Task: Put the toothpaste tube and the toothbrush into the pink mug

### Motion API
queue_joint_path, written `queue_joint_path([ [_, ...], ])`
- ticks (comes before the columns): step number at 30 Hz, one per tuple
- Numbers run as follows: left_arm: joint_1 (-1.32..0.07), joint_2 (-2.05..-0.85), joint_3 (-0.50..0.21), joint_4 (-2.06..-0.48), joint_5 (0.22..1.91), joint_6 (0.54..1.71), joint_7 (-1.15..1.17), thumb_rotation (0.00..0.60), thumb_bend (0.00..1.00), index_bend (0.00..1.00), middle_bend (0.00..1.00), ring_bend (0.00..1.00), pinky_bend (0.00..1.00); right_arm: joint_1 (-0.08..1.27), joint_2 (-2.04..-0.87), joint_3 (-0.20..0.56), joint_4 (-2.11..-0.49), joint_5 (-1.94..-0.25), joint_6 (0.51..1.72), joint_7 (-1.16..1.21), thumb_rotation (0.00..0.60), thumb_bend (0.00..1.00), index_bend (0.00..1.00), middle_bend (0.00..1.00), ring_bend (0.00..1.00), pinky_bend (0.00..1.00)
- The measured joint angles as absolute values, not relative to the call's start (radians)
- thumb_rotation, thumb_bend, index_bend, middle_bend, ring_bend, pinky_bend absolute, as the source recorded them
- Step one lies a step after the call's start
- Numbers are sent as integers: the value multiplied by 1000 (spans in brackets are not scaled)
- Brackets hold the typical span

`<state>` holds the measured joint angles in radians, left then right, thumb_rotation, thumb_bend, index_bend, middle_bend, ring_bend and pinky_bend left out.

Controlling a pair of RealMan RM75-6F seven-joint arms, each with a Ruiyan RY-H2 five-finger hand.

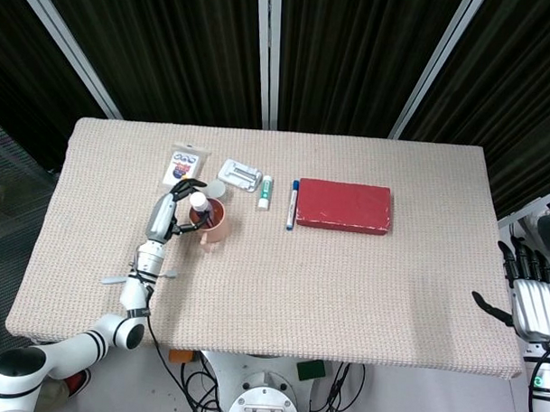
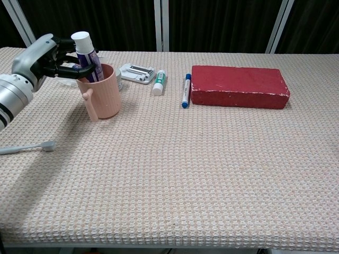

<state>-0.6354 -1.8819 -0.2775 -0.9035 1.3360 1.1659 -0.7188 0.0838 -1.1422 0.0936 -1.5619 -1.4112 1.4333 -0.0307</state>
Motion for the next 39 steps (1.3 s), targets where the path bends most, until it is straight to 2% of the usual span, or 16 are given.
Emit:
queue_joint_path([
  [8, -634, -1885, -254, -870, 1379, 1186, -754, 600, 287, 227, 224, 134, 223, 83, -1151, 100, -1550, -1420, 1451, -13, 496, 478, 0, 0, 0, 0],
  [11, -634, -1889, -244, -852, 1396, 1201, -776, 600, 282, 183, 222, 134, 223, 83, -1158, 101, -1539, -1434, 1463, -4, 497, 478, 0, 0, 0, 0],
  [16, -632, -1891, -247, -848, 1399, 1222, -792, 596, 261, 176, 222, 134, 223, 82, -1157, 101, -1537, -1438, 1468, -3, 496, 477, 0, 0, 0, 0],
  [23, -621, -1853, -271, -909, 1399, 1277, -772, 464, 203, 167, 204, 134, 220, 80, -1154, 99, -1541, -1441, 1471, -5, 497, 477, 0, 0, 0, 0],
  [28, -599, -1776, -290, -1026, 1387, 1298, -738, 430, 172, 171, 171, 123, 221, 79, -1153, 101, -1543, -1442, 1476, -3, 496, 477, 0, 0, 0, 0],
  [30, -585, -1730, -290, -1082, 1382, 1298, -712, 430, 172, 210, 152, 114, 222, 78, -1147, 104, -1550, -1444, 1484, -3, 497, 477, 0, 0, 0, 0],
  [33, -554, -1629, -271, -1168, 1375, 1283, -637, 430, 172, 278, 136, 112, 223, 76, -1130, 109, -1572, -1450, 1496, 1, 496, 475, 0, 0, 0, 0],
  [39, -483, -1443, -148, -1283, 1370, 1206, -395, 432, 173, 278, 129, 107, 222, 70, -1100, 116, -1605, -1461, 1516, 18, 497, 466, 0, 0, 0, 0],
])
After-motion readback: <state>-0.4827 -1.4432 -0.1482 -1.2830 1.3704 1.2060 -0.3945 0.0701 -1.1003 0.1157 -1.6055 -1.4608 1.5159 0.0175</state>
